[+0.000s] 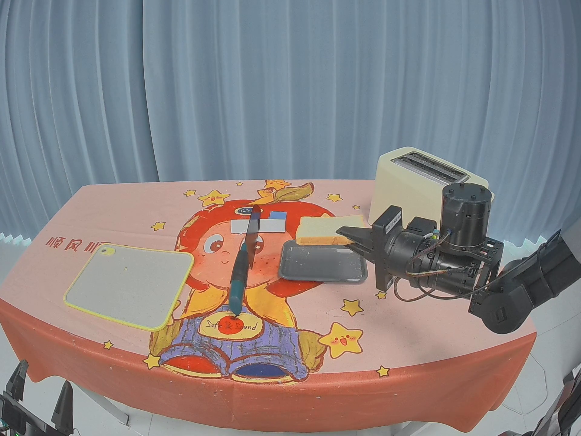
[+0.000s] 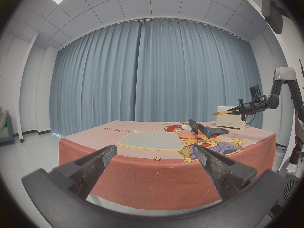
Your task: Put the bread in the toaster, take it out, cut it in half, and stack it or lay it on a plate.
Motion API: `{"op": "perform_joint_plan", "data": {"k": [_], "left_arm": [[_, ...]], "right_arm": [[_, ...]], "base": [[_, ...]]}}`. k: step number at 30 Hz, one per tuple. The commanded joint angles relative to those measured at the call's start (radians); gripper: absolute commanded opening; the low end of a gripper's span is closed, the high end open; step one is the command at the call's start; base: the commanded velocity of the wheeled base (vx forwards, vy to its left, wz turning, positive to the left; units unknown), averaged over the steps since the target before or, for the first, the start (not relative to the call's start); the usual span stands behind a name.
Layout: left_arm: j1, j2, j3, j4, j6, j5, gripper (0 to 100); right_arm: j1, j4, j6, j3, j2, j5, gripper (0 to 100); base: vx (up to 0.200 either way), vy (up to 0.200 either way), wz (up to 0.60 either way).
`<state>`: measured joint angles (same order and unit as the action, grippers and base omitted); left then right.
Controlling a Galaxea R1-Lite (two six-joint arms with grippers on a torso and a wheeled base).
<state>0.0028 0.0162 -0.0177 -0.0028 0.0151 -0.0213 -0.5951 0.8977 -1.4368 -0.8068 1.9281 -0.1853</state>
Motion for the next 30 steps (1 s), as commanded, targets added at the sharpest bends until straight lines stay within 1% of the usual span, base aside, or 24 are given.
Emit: {"op": "perform_joint_plan", "data": {"k": [1, 14, 18, 19, 20, 21, 23, 30], "left_arm": [[0.000, -0.005, 0.018, 0.000, 0.000, 0.000, 100], [0.000, -0.005, 0.018, 0.000, 0.000, 0.000, 100], [0.000, -0.005, 0.018, 0.000, 0.000, -0.002, 100], [0.000, -0.005, 0.018, 0.000, 0.000, 0.000, 100], [0.000, -0.005, 0.018, 0.000, 0.000, 0.000, 100], [0.000, -0.005, 0.018, 0.000, 0.000, 0.000, 100], [0.000, -0.005, 0.018, 0.000, 0.000, 0.000, 100], [0.000, -0.005, 0.018, 0.000, 0.002, -0.003, 100]], "right_arm": [[0.005, 0.001, 0.009, 0.014, -0.060, -0.002, 0], [-0.008, -0.013, 0.013, 0.034, -0.210, -0.002, 0], [-0.006, -0.013, 0.027, 0.035, -0.221, -0.002, 0], [-0.005, -0.011, 0.041, 0.037, -0.222, 0.000, 0], [-0.005, -0.011, 0.041, 0.037, -0.222, 0.000, 0], [-0.005, -0.011, 0.058, 0.038, -0.227, 0.000, 0], [-0.006, -0.011, 0.068, 0.044, -0.238, 0.006, 0], [-0.017, -0.011, 0.070, 0.058, -0.253, 0.006, 0]], "base": [[0.000, 0.000, 0.00], [0.000, 0.000, 0.00], [0.000, 0.000, 0.00], [0.000, 0.000, 0.00], [0.000, 0.000, 0.00], [0.000, 0.000, 0.00], [0.000, 0.000, 0.00], [0.000, 0.000, 0.00]]}}
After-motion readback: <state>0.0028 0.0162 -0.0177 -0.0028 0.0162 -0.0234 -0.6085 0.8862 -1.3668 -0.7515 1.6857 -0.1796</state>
